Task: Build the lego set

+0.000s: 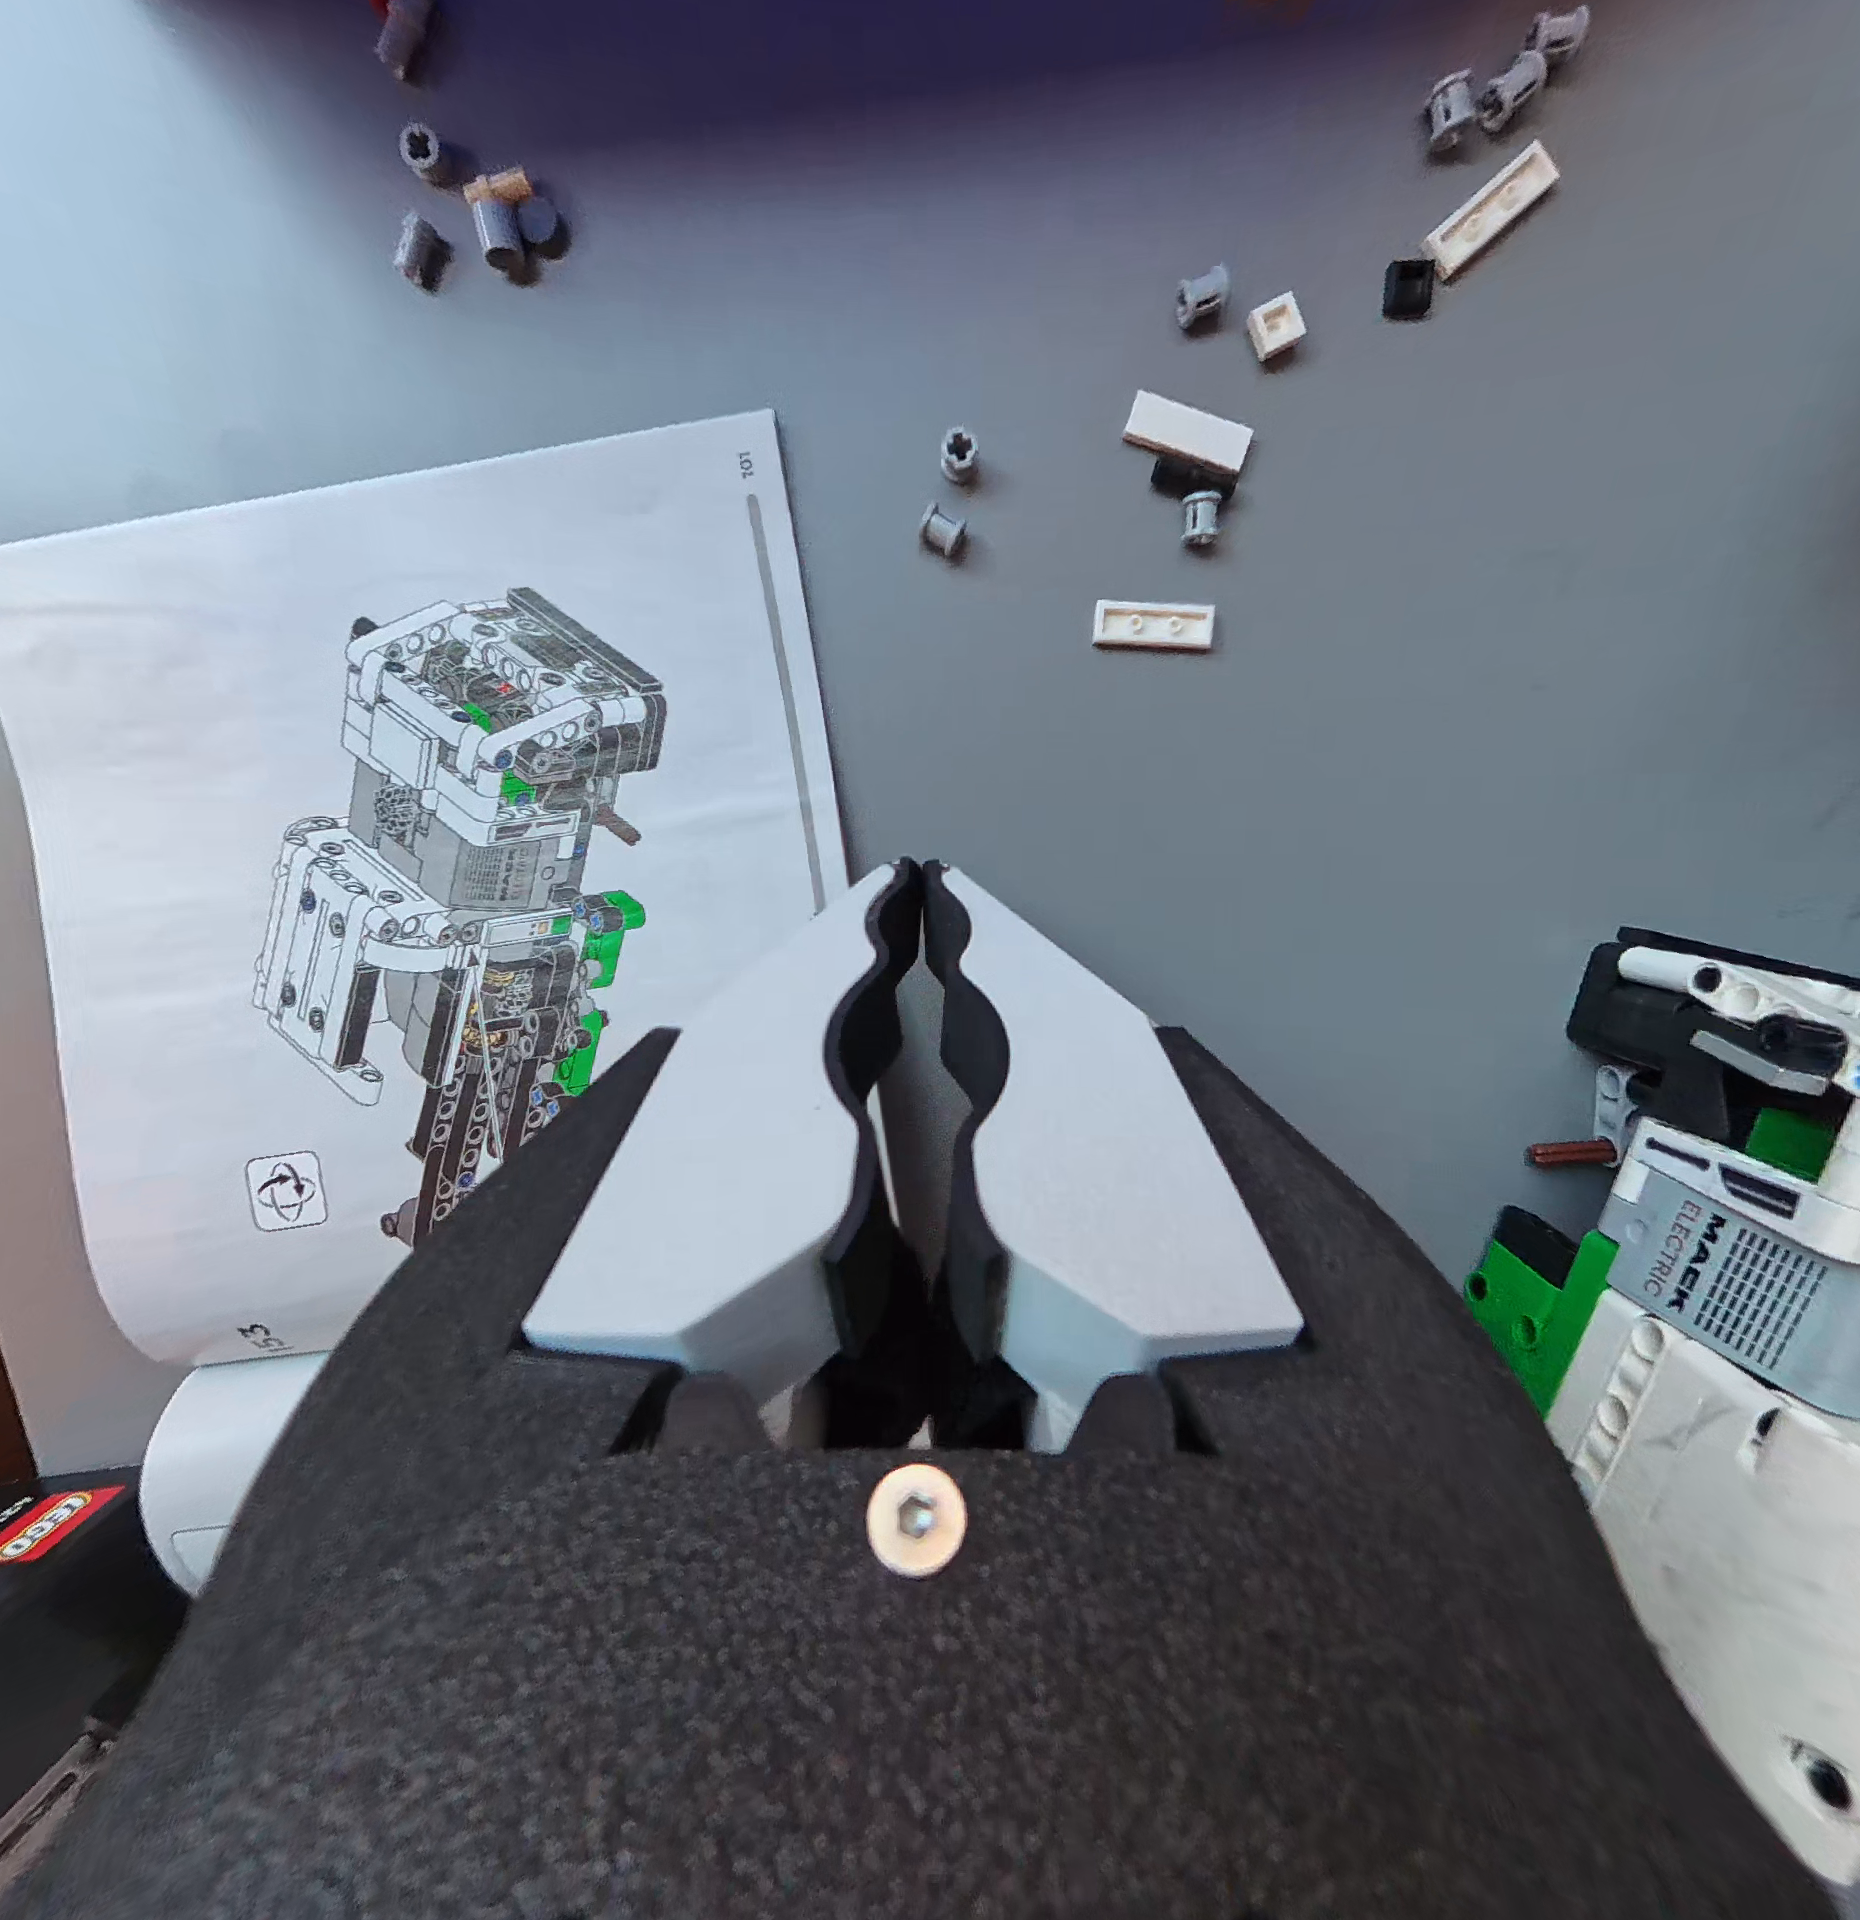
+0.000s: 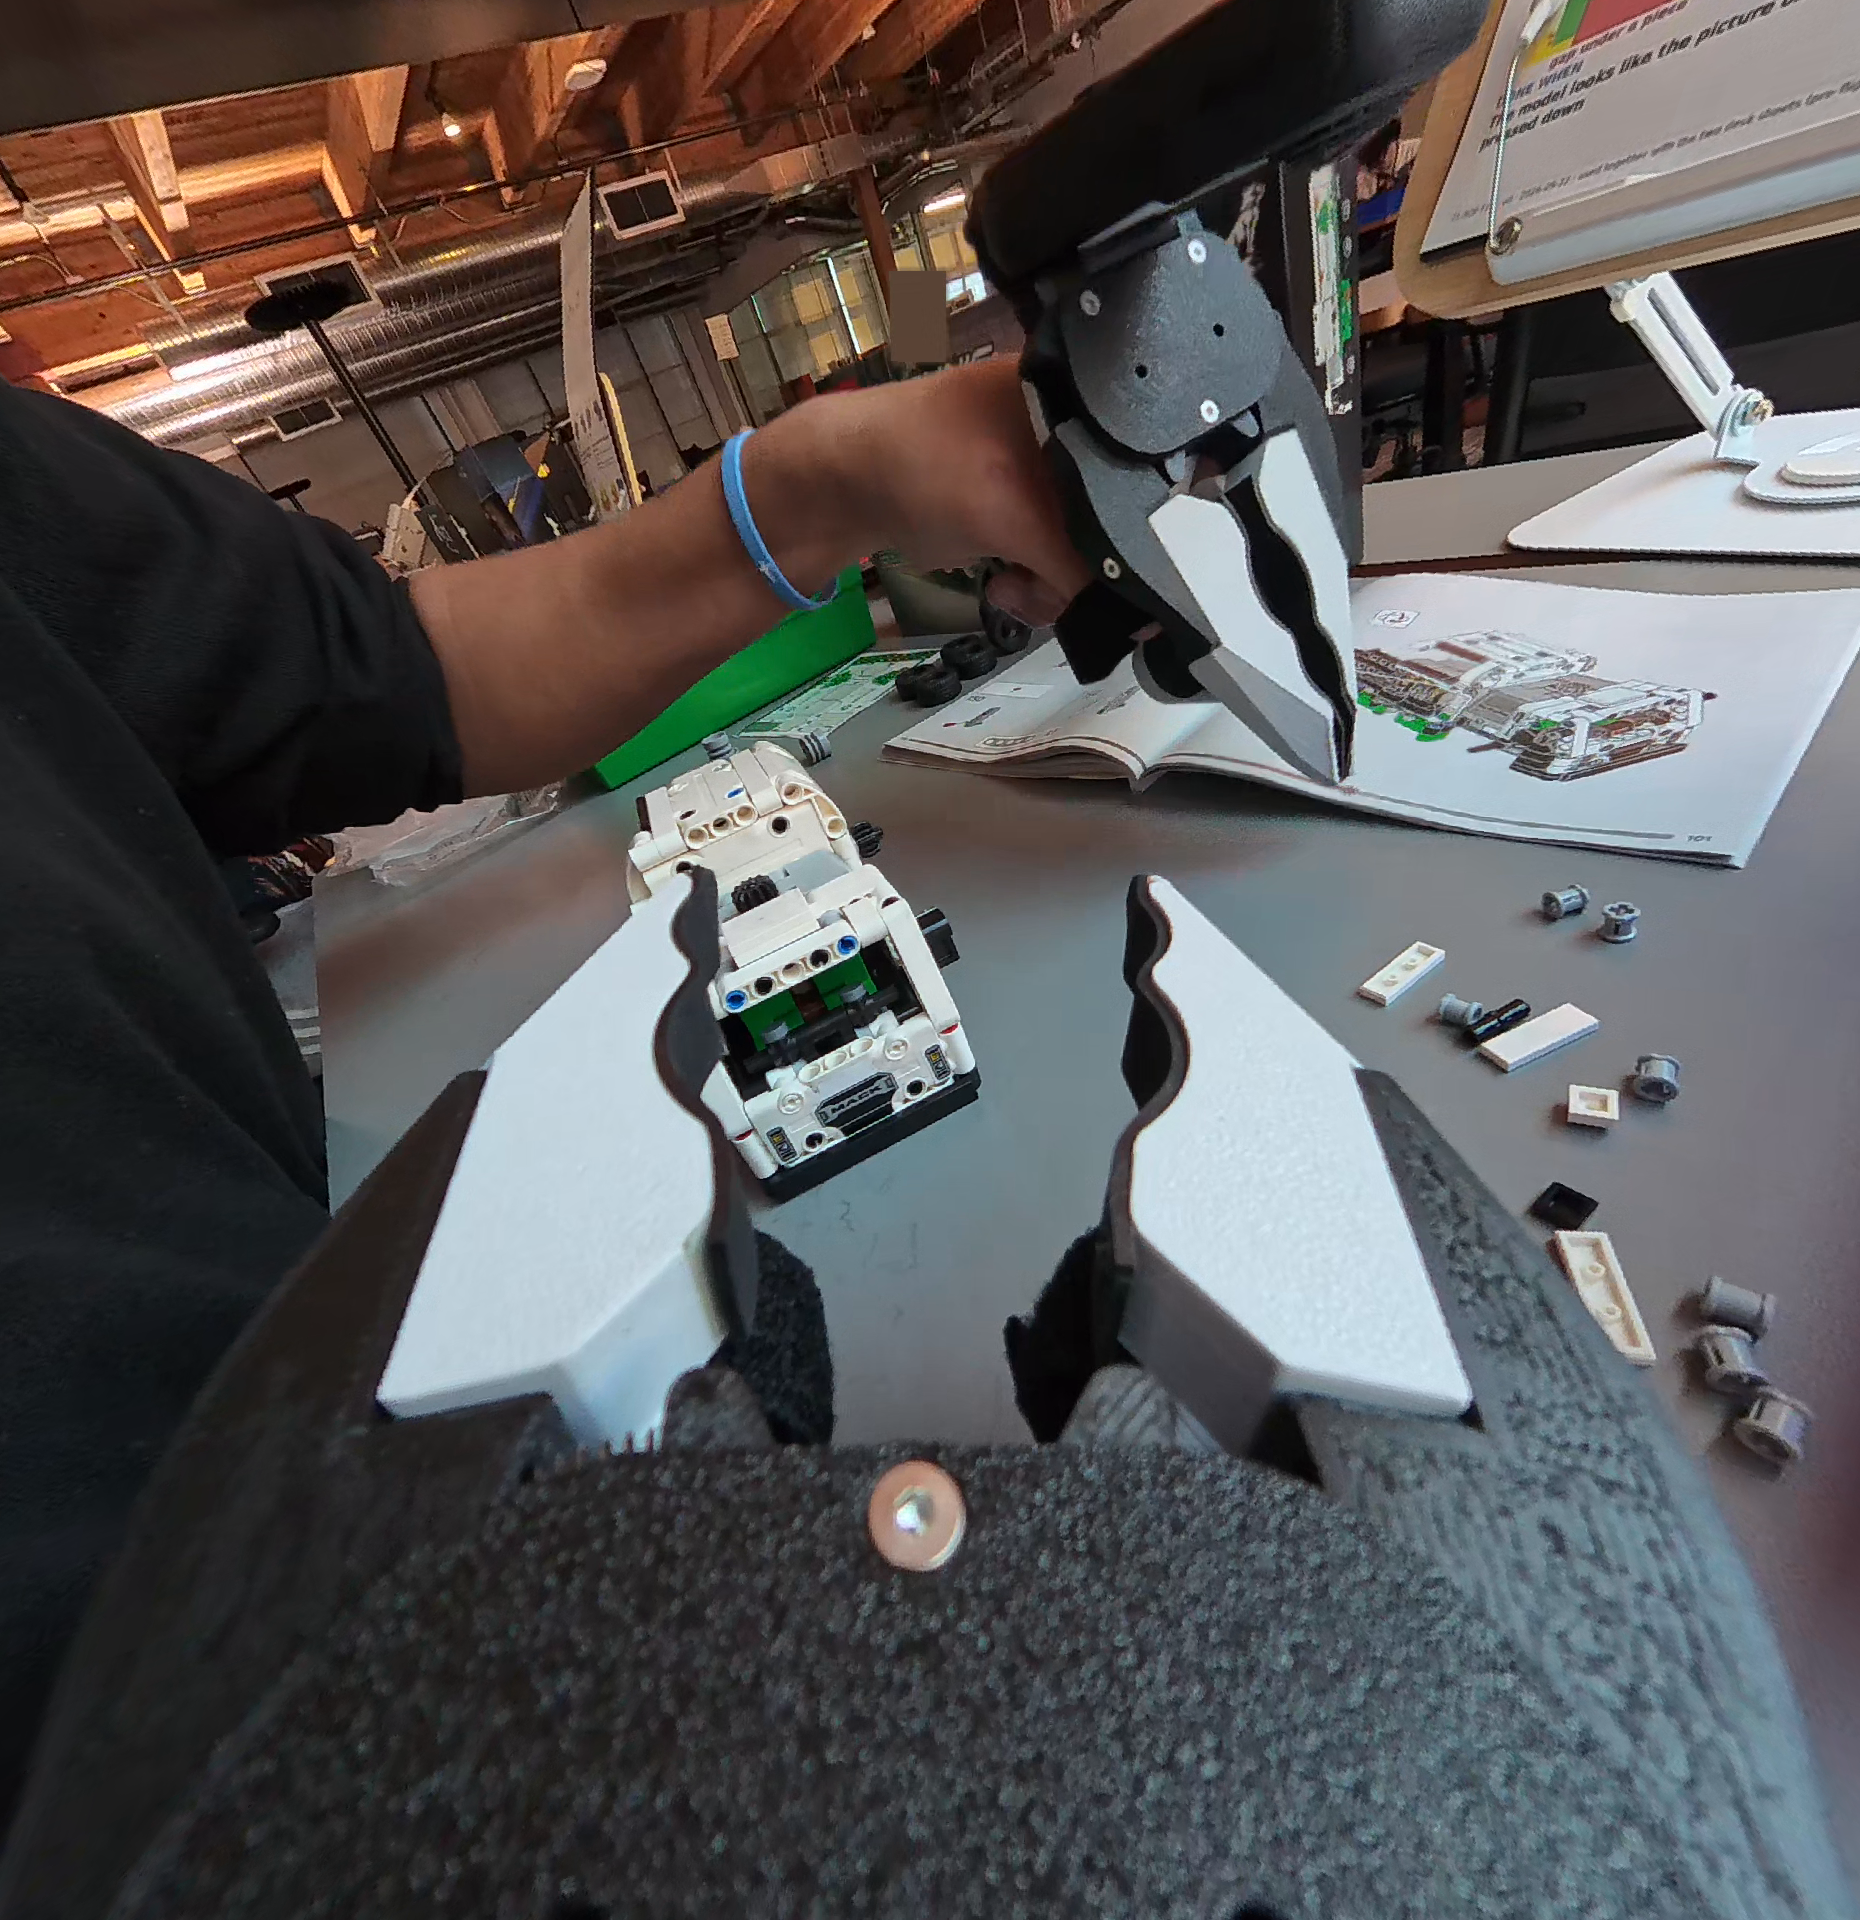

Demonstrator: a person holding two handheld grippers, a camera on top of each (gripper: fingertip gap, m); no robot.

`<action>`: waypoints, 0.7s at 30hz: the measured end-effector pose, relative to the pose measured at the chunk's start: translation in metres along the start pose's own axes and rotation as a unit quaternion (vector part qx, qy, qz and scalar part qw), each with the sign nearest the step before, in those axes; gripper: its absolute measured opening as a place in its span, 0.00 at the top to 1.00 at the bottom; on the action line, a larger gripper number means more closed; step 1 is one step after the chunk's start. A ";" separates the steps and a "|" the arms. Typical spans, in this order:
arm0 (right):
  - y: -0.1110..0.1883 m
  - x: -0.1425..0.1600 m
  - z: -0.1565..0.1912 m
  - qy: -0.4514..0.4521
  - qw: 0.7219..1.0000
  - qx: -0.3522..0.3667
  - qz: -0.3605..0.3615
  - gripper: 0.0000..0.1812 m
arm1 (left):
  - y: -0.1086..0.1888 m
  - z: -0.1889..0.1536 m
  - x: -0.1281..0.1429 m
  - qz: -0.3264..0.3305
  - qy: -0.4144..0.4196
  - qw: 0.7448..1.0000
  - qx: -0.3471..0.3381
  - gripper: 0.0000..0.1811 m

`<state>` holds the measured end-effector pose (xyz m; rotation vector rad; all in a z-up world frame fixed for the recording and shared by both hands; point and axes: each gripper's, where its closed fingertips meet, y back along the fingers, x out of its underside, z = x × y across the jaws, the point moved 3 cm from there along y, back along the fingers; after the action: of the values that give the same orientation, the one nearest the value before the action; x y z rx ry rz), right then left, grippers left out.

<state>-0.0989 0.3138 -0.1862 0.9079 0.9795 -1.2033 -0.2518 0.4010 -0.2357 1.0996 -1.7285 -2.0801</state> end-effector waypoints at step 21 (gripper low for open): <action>0.000 0.002 0.004 -0.020 1.000 -0.018 0.004 0.57 | -0.045 0.075 -0.031 -0.100 0.111 0.988 -0.040 0.52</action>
<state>-0.0983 0.3093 -0.1871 0.8555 0.9617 -1.1880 -0.2669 0.4881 -0.2631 1.4716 -1.4722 -2.0244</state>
